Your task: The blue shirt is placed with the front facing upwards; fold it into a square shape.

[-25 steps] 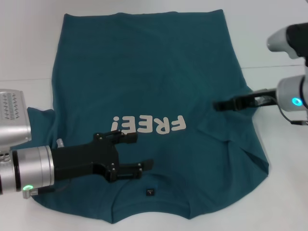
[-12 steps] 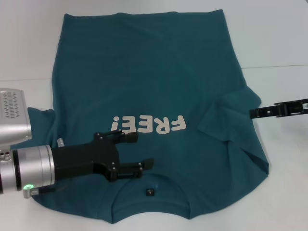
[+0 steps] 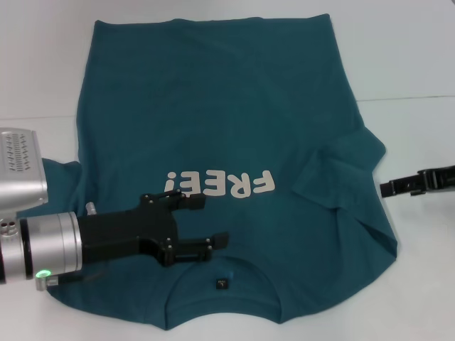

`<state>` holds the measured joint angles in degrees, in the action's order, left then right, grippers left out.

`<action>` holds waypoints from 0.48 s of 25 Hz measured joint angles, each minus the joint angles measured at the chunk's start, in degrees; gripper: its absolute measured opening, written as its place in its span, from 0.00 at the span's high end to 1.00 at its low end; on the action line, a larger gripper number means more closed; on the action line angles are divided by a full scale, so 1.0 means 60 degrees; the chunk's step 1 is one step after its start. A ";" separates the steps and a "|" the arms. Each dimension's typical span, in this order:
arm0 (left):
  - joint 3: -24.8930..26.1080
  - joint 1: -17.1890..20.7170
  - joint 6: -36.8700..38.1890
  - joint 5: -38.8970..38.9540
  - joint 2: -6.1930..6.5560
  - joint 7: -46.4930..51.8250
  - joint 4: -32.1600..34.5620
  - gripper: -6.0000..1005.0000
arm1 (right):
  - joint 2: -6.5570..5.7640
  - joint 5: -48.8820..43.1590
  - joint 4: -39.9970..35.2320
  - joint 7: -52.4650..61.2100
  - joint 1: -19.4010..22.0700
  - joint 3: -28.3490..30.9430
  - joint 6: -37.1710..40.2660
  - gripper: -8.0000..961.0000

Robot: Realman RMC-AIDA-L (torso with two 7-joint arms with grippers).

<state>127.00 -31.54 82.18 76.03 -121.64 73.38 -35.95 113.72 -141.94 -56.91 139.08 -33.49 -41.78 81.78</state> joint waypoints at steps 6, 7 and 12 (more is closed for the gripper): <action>0.0000 0.0042 0.0000 -0.0001 -0.0006 0.0001 0.0000 0.16 | -0.0136 -0.0032 0.0760 0.0036 -0.0114 -0.0005 -0.0049 0.19; 0.0000 0.0045 -0.0006 -0.0002 -0.0010 0.0001 0.0000 0.16 | -0.0140 -0.0089 0.0806 0.0062 -0.0114 -0.0008 -0.0051 0.19; 0.0000 0.0068 -0.0020 -0.0006 -0.0020 0.0001 0.0000 0.16 | -0.0156 -0.0435 0.0893 0.0110 -0.0079 0.0028 -0.0067 0.19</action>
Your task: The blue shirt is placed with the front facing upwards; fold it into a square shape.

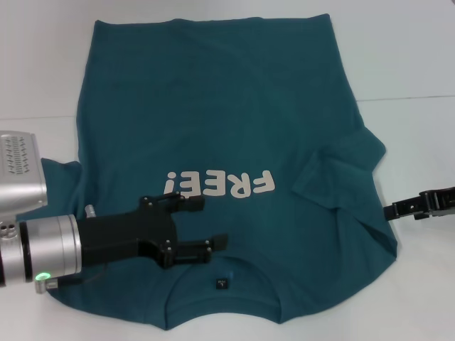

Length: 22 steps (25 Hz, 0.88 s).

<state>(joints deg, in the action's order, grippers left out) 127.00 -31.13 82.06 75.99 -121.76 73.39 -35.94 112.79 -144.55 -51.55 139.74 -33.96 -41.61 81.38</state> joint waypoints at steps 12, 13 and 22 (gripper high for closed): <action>-0.0054 -0.0055 -0.0145 -0.0065 -0.0096 -0.0016 -0.0001 0.16 | -0.0004 -0.0009 0.0702 -0.0093 -0.0135 -0.0078 -0.0451 0.19; -0.0056 -0.0055 -0.0145 -0.0067 -0.0097 -0.0013 -0.0001 0.16 | -0.0005 -0.0008 0.0747 -0.0097 -0.0150 -0.0081 -0.0527 0.19; -0.0059 -0.0051 -0.0143 -0.0068 -0.0097 -0.0041 -0.0001 0.16 | 0.0002 -0.0004 0.1139 -0.0222 -0.0246 -0.0111 -0.0933 0.33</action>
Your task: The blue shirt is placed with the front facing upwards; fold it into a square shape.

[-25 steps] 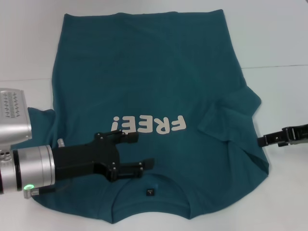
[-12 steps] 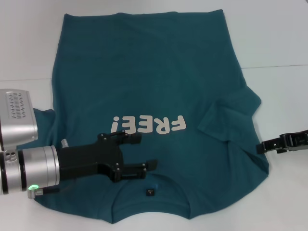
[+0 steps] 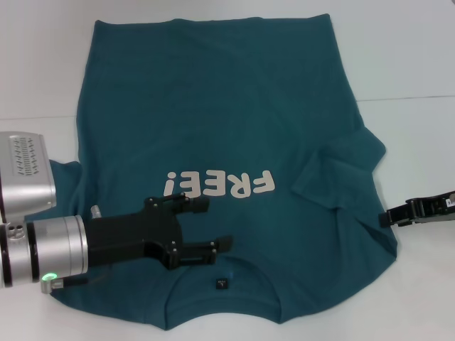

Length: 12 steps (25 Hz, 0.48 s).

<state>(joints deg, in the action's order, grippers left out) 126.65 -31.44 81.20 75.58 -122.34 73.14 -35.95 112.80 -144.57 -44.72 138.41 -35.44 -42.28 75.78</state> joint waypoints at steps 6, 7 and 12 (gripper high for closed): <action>0.0019 0.0007 0.0002 0.0000 0.0000 -0.0009 0.0000 0.16 | 0.0090 -0.0011 0.0086 -0.0060 -0.0123 -0.0013 -0.0109 0.46; 0.0024 0.0010 0.0002 0.0000 0.0000 -0.0012 0.0000 0.16 | 0.0094 -0.0012 0.0148 -0.0080 -0.0154 -0.0017 -0.0132 0.49; 0.0044 0.0047 0.0002 0.0000 -0.0001 -0.0023 0.0000 0.16 | 0.0106 -0.0016 0.0605 -0.0124 -0.0370 -0.0064 -0.0425 0.53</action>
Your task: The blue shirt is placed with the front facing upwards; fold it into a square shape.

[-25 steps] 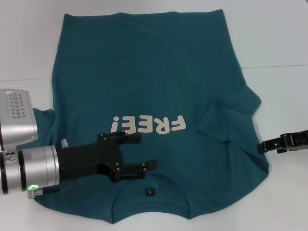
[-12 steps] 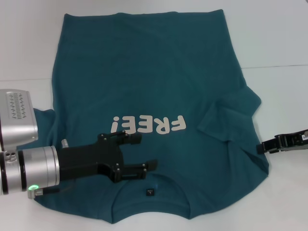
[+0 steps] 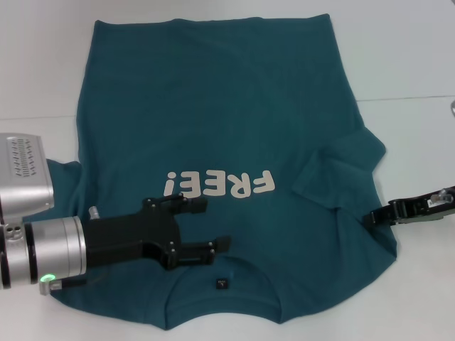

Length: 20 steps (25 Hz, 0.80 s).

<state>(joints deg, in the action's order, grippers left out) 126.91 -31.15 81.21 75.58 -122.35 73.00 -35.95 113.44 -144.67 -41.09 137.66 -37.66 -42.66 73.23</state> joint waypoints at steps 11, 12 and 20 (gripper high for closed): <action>0.0015 0.0052 -0.0001 0.0000 0.0001 -0.0008 0.0001 0.16 | -0.0070 0.0000 0.0058 -0.0006 0.0074 -0.0337 -0.0123 0.77; 0.0015 0.0052 -0.0001 0.0000 0.0001 -0.0010 0.0000 0.16 | -0.0096 0.0002 0.0046 -0.0006 0.0109 -0.0307 -0.0120 0.78; 0.0015 0.0051 0.0000 0.0001 -0.0008 -0.0024 0.0000 0.16 | -0.0156 0.0002 -0.0110 -0.0006 0.0242 -0.0315 0.0078 0.91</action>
<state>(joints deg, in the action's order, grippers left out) 127.00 -30.85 81.21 75.59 -122.40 72.86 -35.95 112.50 -144.66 -41.75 137.63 -36.21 -44.55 73.70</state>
